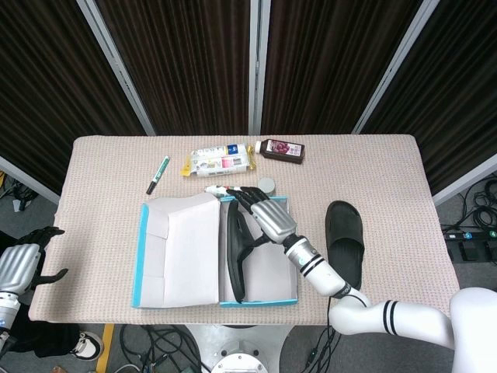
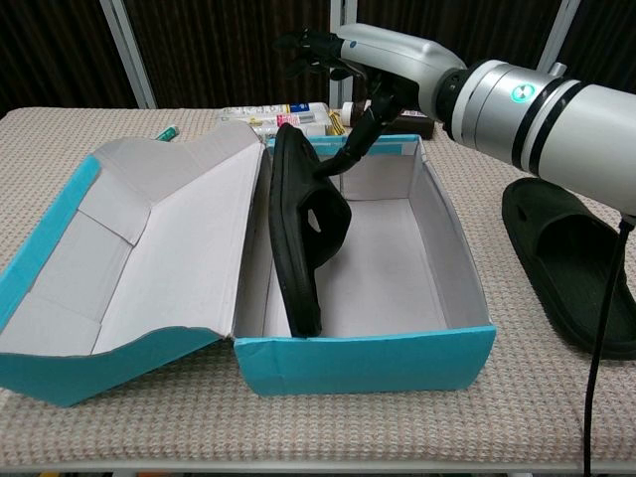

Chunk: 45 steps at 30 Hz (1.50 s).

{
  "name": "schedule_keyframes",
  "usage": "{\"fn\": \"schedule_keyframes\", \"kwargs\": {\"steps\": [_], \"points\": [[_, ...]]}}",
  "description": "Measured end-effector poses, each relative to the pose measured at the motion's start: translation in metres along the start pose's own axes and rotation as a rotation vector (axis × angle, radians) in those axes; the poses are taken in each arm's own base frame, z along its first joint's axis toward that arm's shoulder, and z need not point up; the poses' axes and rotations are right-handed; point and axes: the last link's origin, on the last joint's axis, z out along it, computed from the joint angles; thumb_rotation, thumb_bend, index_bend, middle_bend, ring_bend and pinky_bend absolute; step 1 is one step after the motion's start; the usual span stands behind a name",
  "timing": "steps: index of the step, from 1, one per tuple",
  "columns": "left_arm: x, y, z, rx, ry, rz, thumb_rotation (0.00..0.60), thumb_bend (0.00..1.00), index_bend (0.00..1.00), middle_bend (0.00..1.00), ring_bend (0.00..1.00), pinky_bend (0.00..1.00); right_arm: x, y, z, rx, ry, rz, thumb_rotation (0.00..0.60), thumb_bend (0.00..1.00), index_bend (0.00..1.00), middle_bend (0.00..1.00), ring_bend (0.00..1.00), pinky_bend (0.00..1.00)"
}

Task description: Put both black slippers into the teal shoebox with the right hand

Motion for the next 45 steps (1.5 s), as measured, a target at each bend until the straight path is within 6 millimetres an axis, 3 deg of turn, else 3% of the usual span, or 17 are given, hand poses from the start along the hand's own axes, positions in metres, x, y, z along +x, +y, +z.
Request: {"fn": "schedule_keyframes", "kwargs": {"steps": [9,24,45], "points": [[-0.001,0.000,0.001,-0.004,0.002,-0.003,0.600,0.18,0.21,0.17,0.14,0.21,0.000,-0.007,0.008,0.021,0.019,0.028,0.600,0.00,0.00,0.11,0.00,0.04],[0.002,0.000,0.000,-0.008,0.013,-0.006,0.600,0.18,0.21,0.17,0.14,0.21,-0.024,0.009,0.008,-0.022,-0.023,-0.010,0.600,0.00,0.00,0.11,0.00,0.04],[0.000,0.000,0.000,-0.007,0.008,-0.007,0.600,0.18,0.21,0.17,0.14,0.21,-0.040,0.020,0.010,-0.053,-0.055,-0.033,0.600,0.00,0.00,0.11,0.00,0.04]]}}
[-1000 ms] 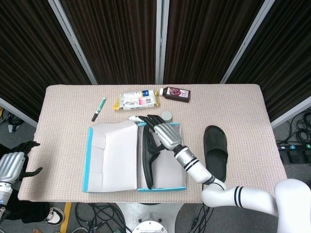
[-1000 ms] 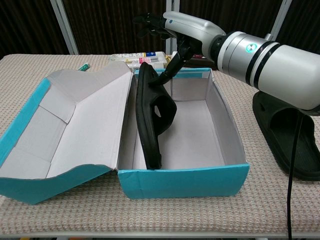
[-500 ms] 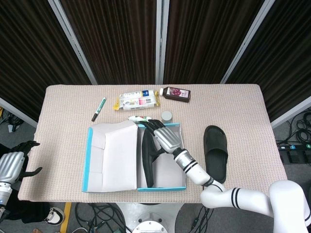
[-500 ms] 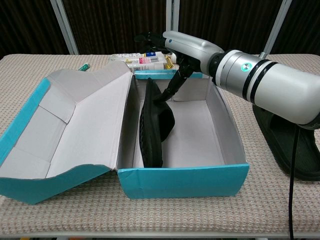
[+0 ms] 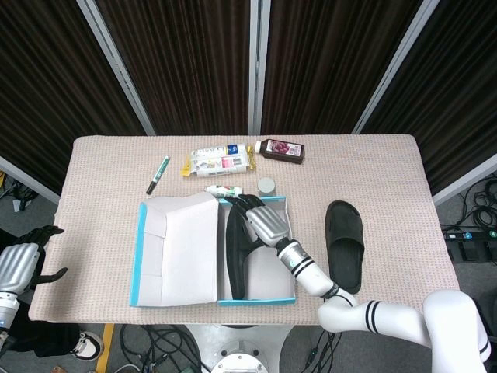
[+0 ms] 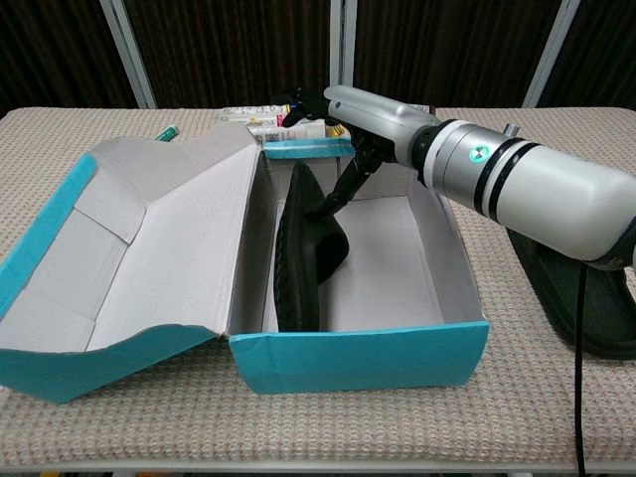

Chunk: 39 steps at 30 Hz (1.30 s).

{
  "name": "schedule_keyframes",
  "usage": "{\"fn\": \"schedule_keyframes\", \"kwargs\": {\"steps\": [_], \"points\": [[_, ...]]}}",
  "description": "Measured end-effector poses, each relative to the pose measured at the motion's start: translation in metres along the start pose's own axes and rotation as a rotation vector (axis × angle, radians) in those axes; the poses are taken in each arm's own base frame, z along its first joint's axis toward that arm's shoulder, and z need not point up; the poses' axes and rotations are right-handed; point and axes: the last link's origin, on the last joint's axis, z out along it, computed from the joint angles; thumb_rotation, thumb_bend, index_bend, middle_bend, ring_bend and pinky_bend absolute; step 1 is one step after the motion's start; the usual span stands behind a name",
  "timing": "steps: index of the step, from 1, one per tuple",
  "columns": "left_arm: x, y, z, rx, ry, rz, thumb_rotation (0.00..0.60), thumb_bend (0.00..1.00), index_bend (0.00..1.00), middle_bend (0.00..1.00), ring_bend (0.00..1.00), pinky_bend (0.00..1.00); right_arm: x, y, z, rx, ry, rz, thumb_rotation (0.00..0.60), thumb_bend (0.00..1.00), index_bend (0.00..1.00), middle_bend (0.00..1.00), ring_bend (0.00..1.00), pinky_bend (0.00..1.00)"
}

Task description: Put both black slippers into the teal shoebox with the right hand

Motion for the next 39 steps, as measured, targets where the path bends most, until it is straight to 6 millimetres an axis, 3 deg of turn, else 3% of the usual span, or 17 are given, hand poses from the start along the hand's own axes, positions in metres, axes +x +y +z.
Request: {"fn": "schedule_keyframes", "kwargs": {"steps": [7,12,18,29,39], "points": [[-0.001,0.001,0.001,-0.003,-0.002,0.002,0.600,0.18,0.21,0.17,0.14,0.21,0.013,-0.010,-0.007,0.043,0.034,0.024,0.600,0.00,0.00,0.11,0.00,0.04],[-0.001,0.001,0.001,-0.003,-0.002,0.002,0.600,0.18,0.21,0.17,0.14,0.21,0.040,-0.014,-0.019,0.065,0.082,0.001,0.600,0.00,0.00,0.11,0.00,0.04],[-0.003,0.003,0.002,-0.007,-0.007,0.006,0.600,0.18,0.21,0.17,0.14,0.21,0.070,-0.006,-0.033,-0.001,0.133,-0.101,0.600,0.00,0.00,0.12,0.00,0.04],[-0.004,0.005,0.000,-0.015,-0.017,0.016,0.600,0.18,0.21,0.17,0.14,0.21,0.118,0.035,-0.074,-0.312,0.113,-0.308,0.600,0.01,0.00,0.12,0.00,0.04],[-0.005,0.009,0.000,-0.025,-0.021,0.024,0.600,0.18,0.21,0.17,0.14,0.21,0.136,0.075,-0.108,-0.590,-0.034,-0.399,0.600,0.03,0.00,0.13,0.00,0.04]]}}
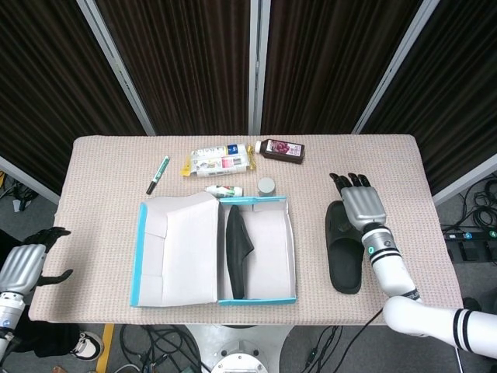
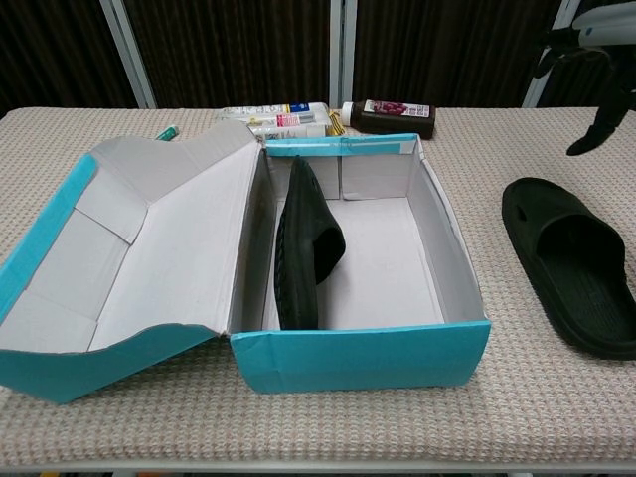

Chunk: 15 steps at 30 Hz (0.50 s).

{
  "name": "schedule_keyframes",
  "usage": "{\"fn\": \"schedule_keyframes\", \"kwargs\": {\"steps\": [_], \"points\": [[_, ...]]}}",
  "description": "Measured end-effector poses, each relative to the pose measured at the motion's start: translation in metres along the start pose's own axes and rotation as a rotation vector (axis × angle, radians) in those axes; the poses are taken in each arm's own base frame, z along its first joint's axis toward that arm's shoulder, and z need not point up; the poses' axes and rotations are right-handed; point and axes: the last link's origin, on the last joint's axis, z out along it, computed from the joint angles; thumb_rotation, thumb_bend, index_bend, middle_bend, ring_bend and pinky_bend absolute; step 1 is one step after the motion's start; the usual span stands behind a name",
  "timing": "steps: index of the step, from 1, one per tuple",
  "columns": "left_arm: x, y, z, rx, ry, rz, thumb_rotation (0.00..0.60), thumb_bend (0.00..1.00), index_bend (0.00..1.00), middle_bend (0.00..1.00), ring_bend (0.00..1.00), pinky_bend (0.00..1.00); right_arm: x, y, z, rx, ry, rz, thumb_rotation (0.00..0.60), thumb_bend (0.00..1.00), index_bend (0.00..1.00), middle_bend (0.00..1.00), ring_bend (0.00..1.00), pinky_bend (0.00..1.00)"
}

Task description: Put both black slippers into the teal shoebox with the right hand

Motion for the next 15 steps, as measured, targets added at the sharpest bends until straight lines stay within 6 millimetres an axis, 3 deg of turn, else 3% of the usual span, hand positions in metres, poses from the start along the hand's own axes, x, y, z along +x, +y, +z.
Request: {"fn": "schedule_keyframes", "kwargs": {"steps": [6,15], "points": [[-0.001,0.002,0.000,-0.002,-0.007,-0.011,0.600,0.18,0.21,0.17,0.14,0.21,-0.008,0.013,-0.002,-0.053,-0.108,-0.151,0.600,0.03,0.00,0.13,0.00,0.04],[0.001,0.003,0.000,-0.001,-0.005,-0.005,0.600,0.18,0.21,0.17,0.14,0.21,-0.026,0.010,0.001,-0.075,-0.186,-0.320,0.600,0.03,0.00,0.13,0.00,0.04]]}}
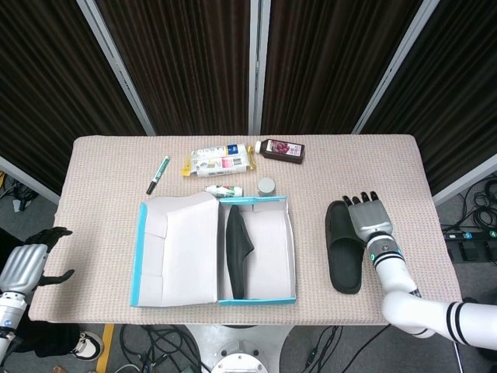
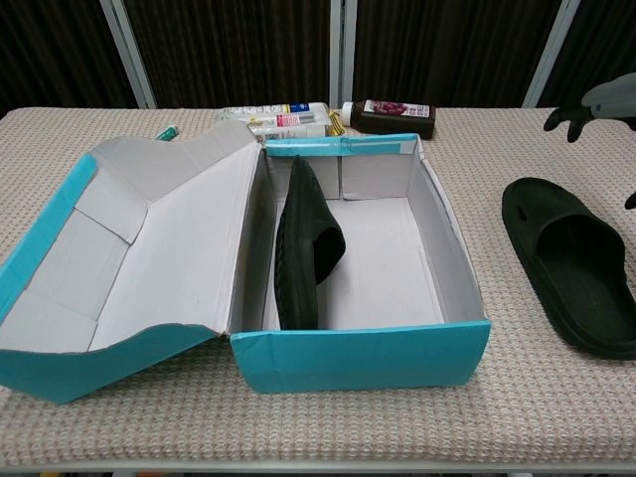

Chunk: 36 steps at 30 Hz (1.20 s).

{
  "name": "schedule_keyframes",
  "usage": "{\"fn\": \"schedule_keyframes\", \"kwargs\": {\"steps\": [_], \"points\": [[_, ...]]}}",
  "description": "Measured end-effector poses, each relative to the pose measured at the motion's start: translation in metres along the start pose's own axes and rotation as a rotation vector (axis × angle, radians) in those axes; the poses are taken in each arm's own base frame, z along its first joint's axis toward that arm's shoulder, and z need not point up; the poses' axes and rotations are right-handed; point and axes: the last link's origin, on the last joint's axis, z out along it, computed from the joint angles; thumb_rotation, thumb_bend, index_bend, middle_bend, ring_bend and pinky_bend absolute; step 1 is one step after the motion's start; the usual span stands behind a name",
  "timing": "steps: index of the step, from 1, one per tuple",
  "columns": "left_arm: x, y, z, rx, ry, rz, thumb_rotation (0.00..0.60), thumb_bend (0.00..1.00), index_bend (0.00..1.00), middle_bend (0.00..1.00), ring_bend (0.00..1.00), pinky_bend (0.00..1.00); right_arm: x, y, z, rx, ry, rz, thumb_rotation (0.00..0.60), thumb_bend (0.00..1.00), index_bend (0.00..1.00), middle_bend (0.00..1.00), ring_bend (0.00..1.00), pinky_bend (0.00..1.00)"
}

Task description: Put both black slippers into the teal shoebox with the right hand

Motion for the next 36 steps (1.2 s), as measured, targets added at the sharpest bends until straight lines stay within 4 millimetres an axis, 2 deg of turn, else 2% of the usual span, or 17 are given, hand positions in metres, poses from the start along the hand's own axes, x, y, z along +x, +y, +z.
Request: {"fn": "schedule_keyframes", "kwargs": {"steps": [20,36], "points": [[0.000,0.002,0.002,0.002,-0.006,0.002,0.600,0.18,0.21,0.17,0.14,0.21,-0.016,-0.024,0.030,0.037,-0.067,0.018,0.600,0.03,0.00,0.13,0.00,0.04],[0.002,-0.004,0.003,0.012,0.005,-0.028,0.600,0.18,0.21,0.17,0.14,0.21,-0.021,-0.036,0.040,0.037,-0.086,-0.005,0.600,0.03,0.00,0.14,0.00,0.04]]}}
